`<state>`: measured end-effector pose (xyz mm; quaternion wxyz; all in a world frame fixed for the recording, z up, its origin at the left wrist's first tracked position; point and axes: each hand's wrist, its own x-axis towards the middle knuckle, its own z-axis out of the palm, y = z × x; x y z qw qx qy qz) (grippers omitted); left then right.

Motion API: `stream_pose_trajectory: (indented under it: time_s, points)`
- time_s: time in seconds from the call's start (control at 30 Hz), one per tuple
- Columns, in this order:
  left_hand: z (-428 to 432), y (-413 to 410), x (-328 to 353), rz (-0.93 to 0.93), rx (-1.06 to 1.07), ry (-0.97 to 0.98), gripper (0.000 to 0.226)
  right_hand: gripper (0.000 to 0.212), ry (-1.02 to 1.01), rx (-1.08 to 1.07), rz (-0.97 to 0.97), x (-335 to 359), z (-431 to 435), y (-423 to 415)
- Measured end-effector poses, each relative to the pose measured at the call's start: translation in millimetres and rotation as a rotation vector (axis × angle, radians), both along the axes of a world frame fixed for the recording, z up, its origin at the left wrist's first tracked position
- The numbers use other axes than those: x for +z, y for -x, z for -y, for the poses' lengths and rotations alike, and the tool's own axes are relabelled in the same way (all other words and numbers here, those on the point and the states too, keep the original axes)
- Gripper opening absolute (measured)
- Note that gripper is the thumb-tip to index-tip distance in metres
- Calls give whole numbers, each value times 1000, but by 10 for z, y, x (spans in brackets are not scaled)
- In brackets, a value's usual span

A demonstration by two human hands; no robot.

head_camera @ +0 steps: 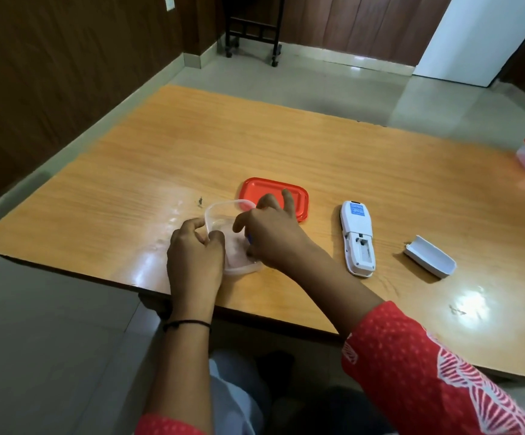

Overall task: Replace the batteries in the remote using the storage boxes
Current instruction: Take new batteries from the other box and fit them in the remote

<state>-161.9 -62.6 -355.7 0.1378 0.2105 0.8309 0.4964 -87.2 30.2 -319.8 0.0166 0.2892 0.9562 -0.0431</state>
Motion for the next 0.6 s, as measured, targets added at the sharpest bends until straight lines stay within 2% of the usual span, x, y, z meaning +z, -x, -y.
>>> stream_pose_trajectory:
  time_s: [0.13, 0.23, 0.43, 0.6]
  points:
    - [-3, -30, 9, 7, 5, -24, 29, 46, 1, 23, -127, -55, 46, -16]
    - [-5, -27, -17, -19, -8, -21, 32, 43, 114, 39, -330, -74, 53, -74]
    - [-42, -117, -7, -172, -4, 61, 38, 25, 534, -325, -991, 89, -18, -549]
    - [-163, -369, 79, -452, 9, 53, 38, 20, 766, -637, -1309, 8, -177, -1305]
